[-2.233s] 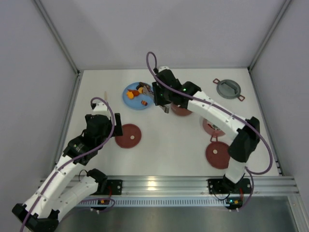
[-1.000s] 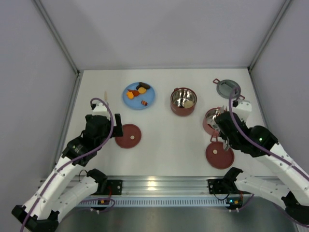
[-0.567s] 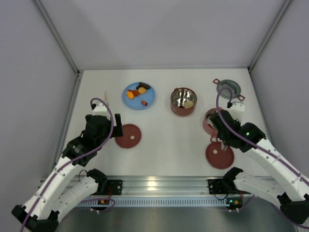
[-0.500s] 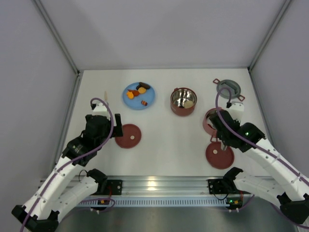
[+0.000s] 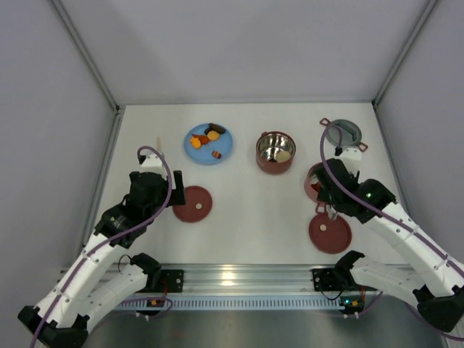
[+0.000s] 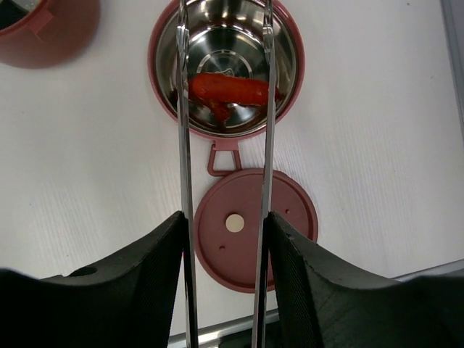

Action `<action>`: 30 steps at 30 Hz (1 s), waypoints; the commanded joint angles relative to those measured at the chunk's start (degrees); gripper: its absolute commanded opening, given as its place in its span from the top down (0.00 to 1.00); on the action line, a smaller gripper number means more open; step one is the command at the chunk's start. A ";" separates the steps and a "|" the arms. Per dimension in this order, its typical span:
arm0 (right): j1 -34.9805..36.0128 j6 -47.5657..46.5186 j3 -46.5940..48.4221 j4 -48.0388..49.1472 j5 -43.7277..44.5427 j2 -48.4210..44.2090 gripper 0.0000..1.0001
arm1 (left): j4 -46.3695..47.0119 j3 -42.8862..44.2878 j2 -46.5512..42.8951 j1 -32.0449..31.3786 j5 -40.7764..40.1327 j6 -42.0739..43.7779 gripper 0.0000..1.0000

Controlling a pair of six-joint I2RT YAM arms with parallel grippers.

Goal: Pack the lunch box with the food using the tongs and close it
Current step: Place the fake food in the packing box.

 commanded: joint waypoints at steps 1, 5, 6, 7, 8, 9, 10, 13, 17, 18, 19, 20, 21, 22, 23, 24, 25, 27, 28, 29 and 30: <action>-0.83 -3.11 6.17 4.31 -2.72 0.18 0.52 | 0.66 0.76 0.16 -0.28 0.53 0.66 0.01; -0.74 -5.76 11.27 5.28 -7.56 2.20 0.52 | 0.66 0.76 0.16 -0.28 0.26 0.66 0.01; -0.74 -6.28 13.37 5.46 -8.70 3.07 0.52 | 0.66 0.85 0.25 -0.28 0.18 0.66 0.01; -0.48 -7.07 14.44 5.89 -10.97 3.43 0.52 | 0.57 0.76 0.16 -0.20 0.17 0.66 0.01; -0.30 -7.60 15.32 6.42 -12.30 3.96 0.52 | 0.66 0.76 0.16 -0.20 0.09 0.57 0.01; -0.12 -8.13 16.80 7.03 -14.06 5.01 0.52 | 0.66 0.76 0.25 -0.28 0.09 0.65 0.01; 0.05 -9.09 17.69 7.91 -17.81 5.63 0.52 | 0.66 0.76 0.33 -0.28 0.09 0.57 0.01; 2.07 -10.32 21.90 11.69 -22.86 10.19 0.52 | 0.57 0.85 0.51 -0.28 -0.09 0.57 0.01; 6.72 -12.52 33.74 14.07 -23.39 22.99 0.51 | 0.57 0.85 0.25 -0.20 -0.61 0.39 0.01; 7.08 -13.05 35.87 14.42 -24.78 25.56 0.51 | 0.57 0.85 0.42 -0.20 -0.70 0.39 0.01; 7.26 -13.93 38.07 14.95 -25.41 27.85 0.52 | 0.57 0.76 0.42 -0.28 -0.70 0.30 0.01; 7.78 -14.37 40.18 15.39 -25.85 30.39 0.51 | 0.57 0.85 0.51 -0.28 -0.88 0.39 0.01; 8.05 -15.50 44.20 16.09 -26.63 35.20 0.51 | 0.57 0.76 0.51 -0.28 -0.88 0.30 0.01; 8.22 -16.04 46.24 16.35 -26.99 37.51 0.51 | 0.57 0.76 0.60 -0.20 -0.88 0.30 0.01; 8.31 -16.57 48.00 16.44 -27.34 40.06 0.51 | 0.57 0.76 0.60 -0.28 -0.88 0.30 0.01; 8.31 -17.01 51.33 16.44 -27.87 44.61 0.51 | 0.57 0.76 0.60 -0.20 -0.88 0.30 0.01; 8.49 -17.97 52.49 16.97 -28.22 46.48 0.51 | 0.57 0.76 0.69 -0.28 -0.88 0.30 0.01; 8.40 -18.68 55.04 17.15 -28.75 51.50 0.51 | 0.49 0.76 0.60 -0.28 -0.97 0.30 0.01; 8.40 -19.38 55.05 18.54 -29.36 52.56 0.51 | 0.57 0.76 0.77 -0.20 -0.97 0.30 0.01; 8.40 -19.64 54.97 19.34 -29.71 54.31 0.51 | 0.57 0.76 0.77 -0.28 -0.97 0.39 0.01; 8.49 -20.26 54.44 20.13 -31.02 55.02 0.52 | 0.57 0.76 0.86 -0.28 -0.88 0.30 0.01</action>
